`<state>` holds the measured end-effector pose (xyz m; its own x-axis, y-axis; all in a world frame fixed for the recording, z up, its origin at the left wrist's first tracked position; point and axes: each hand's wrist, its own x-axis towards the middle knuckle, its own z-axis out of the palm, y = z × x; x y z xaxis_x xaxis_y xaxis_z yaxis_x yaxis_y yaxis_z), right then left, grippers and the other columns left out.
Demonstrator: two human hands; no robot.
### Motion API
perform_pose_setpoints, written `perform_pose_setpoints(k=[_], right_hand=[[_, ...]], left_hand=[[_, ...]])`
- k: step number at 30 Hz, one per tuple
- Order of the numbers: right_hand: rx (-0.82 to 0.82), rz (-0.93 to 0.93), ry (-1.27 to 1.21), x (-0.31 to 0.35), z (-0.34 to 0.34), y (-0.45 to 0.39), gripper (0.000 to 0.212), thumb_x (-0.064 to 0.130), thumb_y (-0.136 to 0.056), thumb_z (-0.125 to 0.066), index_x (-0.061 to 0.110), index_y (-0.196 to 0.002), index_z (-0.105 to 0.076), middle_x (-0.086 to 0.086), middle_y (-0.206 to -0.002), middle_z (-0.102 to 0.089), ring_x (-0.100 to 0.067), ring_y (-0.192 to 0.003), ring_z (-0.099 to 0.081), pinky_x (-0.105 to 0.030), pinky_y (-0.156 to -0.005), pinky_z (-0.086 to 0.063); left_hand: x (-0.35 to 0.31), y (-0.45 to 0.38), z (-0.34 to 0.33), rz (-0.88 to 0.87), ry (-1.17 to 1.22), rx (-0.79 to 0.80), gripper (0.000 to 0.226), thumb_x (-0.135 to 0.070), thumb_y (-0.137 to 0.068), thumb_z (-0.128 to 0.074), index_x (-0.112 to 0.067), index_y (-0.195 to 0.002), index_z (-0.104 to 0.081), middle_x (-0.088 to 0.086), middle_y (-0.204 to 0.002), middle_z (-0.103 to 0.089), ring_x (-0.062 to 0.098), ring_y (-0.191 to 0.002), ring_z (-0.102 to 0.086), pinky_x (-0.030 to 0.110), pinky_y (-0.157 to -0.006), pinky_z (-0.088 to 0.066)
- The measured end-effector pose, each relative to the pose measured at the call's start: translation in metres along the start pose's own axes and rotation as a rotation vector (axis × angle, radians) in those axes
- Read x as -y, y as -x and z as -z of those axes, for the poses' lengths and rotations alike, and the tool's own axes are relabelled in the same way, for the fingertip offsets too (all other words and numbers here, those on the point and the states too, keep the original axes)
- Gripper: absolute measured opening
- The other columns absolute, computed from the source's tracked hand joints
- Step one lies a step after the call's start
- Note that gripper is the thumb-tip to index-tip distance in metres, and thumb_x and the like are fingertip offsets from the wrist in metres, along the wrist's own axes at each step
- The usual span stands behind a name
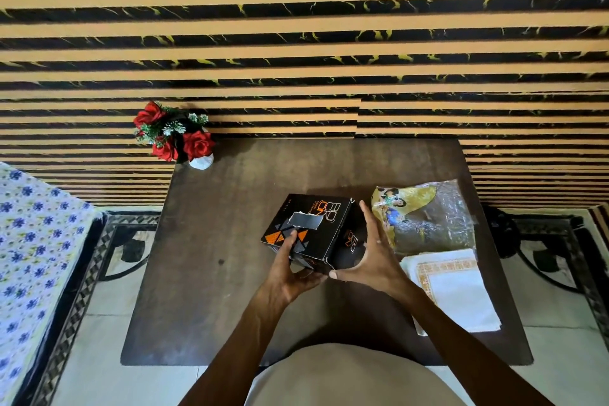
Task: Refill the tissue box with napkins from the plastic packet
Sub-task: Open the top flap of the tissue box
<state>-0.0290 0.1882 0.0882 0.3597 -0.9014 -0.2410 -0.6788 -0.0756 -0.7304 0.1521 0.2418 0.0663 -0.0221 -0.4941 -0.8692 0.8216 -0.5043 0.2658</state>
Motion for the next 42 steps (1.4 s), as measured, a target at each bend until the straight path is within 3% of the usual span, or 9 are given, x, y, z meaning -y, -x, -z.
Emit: perform_pose_setpoints(k=[6,11,15,21,26,32,34,39,42], right_hand=[[0.022,-0.02,-0.113,-0.002,0.007,0.0,0.14,0.035,-0.048,-0.089,0.039,-0.152,0.006,0.01,-0.16,-0.011,-0.011,-0.146,-0.018,-0.043,-0.116,-0.033],[0.059,-0.039,-0.223,-0.005,0.013,-0.002,0.133,0.017,-0.059,-0.088,0.032,-0.154,0.004,0.006,-0.162,-0.008,0.003,-0.135,-0.012,-0.029,-0.113,-0.02],[0.146,-0.177,-0.52,-0.018,0.013,0.001,0.122,0.014,-0.065,-0.081,0.046,-0.15,0.001,0.003,-0.163,-0.013,-0.013,-0.145,-0.021,-0.046,-0.118,-0.027],[0.056,-0.438,-0.777,-0.009,0.007,-0.002,0.114,0.048,-0.064,-0.084,0.041,-0.151,-0.01,-0.004,-0.154,-0.035,-0.027,-0.132,-0.048,-0.052,-0.094,-0.053],[0.009,-0.48,-0.684,-0.011,-0.004,-0.016,0.113,0.032,-0.069,-0.087,0.037,-0.15,-0.008,-0.004,-0.144,-0.05,-0.027,-0.12,-0.06,-0.037,-0.072,-0.061],[-0.021,-0.494,-0.775,-0.026,0.005,-0.019,0.094,0.005,-0.076,-0.076,0.037,-0.145,-0.02,-0.011,-0.133,-0.055,-0.029,-0.102,-0.065,-0.042,-0.073,-0.059],[-0.119,-0.476,-0.598,-0.034,0.005,-0.019,0.088,0.002,-0.083,-0.066,0.041,-0.145,-0.019,-0.011,-0.142,-0.048,-0.03,-0.111,-0.059,-0.042,-0.078,-0.057],[-0.083,-0.433,0.407,-0.041,0.005,-0.015,0.093,0.013,-0.084,-0.069,0.026,-0.154,-0.009,-0.014,-0.159,-0.019,-0.038,-0.138,-0.036,-0.042,-0.103,-0.045],[-0.101,-0.26,0.697,-0.048,-0.003,-0.017,0.073,0.024,-0.085,-0.069,0.021,-0.148,-0.032,-0.012,-0.151,-0.035,-0.034,-0.135,-0.038,-0.045,-0.107,-0.042]], left_hand=[[0.001,-0.012,-0.004,0.026,0.015,-0.014,0.053,-0.045,-0.076,-0.074,-0.014,-0.112,-0.05,0.025,-0.114,-0.047,0.044,-0.101,-0.055,0.065,-0.095,-0.046],[0.004,-0.013,-0.012,0.004,0.1,-0.031,0.059,-0.045,-0.077,-0.074,-0.02,-0.121,-0.043,0.031,-0.125,-0.039,0.052,-0.117,-0.048,0.064,-0.088,-0.05],[0.005,-0.018,-0.011,-0.023,0.14,-0.003,0.062,-0.044,-0.078,-0.073,-0.02,-0.125,-0.041,0.031,-0.121,-0.04,0.05,-0.124,-0.043,0.065,-0.095,-0.046],[0.008,-0.029,-0.006,-0.098,-0.018,-0.03,0.044,-0.048,-0.082,-0.067,-0.013,-0.103,-0.05,0.026,-0.107,-0.051,0.043,-0.11,-0.053,0.061,-0.1,-0.044],[0.012,-0.031,-0.001,-0.127,-0.093,-0.029,0.036,-0.049,-0.084,-0.064,-0.016,-0.095,-0.054,0.023,-0.106,-0.054,0.038,-0.099,-0.057,0.06,-0.102,-0.044],[0.004,-0.032,0.008,-0.146,-0.111,-0.027,0.048,-0.052,-0.083,-0.065,-0.019,-0.115,-0.05,0.025,-0.12,-0.05,0.042,-0.118,-0.052,0.057,-0.102,-0.044],[-0.001,-0.033,0.013,-0.144,-0.07,-0.024,0.048,-0.053,-0.084,-0.063,-0.02,-0.115,-0.05,0.026,-0.122,-0.049,0.041,-0.119,-0.052,0.055,-0.103,-0.044],[-0.006,-0.036,0.017,-0.13,-0.034,-0.02,0.038,-0.052,-0.086,-0.062,-0.017,-0.101,-0.054,0.023,-0.109,-0.053,0.038,-0.104,-0.057,0.056,-0.104,-0.043],[-0.004,-0.034,0.015,-0.14,-0.138,-0.04,0.044,-0.053,-0.085,-0.061,-0.019,-0.112,-0.055,0.022,-0.111,-0.056,0.037,-0.105,-0.058,0.054,-0.102,-0.046]])
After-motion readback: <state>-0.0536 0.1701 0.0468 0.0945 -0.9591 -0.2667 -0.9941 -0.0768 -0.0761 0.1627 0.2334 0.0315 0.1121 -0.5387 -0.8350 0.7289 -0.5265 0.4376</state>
